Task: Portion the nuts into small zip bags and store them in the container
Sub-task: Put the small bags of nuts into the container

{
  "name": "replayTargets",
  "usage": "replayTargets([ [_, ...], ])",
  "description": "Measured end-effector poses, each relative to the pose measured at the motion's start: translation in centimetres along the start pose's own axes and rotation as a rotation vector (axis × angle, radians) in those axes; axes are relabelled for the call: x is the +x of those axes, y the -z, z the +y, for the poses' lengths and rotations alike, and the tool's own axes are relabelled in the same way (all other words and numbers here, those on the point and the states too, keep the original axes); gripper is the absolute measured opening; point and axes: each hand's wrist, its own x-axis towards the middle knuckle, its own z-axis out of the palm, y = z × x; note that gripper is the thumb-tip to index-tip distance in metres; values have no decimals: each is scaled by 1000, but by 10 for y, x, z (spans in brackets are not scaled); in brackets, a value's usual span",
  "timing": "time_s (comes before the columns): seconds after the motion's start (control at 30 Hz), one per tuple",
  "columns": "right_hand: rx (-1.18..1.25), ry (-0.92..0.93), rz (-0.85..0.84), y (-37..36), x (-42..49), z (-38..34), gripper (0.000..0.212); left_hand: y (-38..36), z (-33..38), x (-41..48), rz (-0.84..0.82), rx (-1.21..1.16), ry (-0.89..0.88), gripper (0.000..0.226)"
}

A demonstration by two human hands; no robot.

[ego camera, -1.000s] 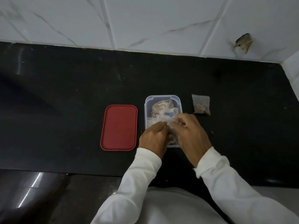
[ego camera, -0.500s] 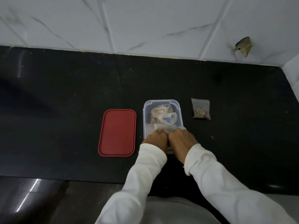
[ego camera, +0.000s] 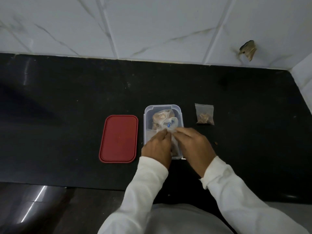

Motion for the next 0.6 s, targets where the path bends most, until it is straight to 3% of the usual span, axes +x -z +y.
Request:
replayTargets([
  [0.1,-59,30,168,12,-16,14,41,-16,13,0,321,-11,-165,41],
  [0.27,-167,-148,-57,22,-28,38,73,-19,51,12,218,33,-178,56],
  [0.4,-224,-206,-234,12,-34,73,85,-23,79,32,-7,34,-224,57],
  [0.6,-143,-306,-280,-3,-33,116,89,-36,111,73,-133,-43,-71,59],
])
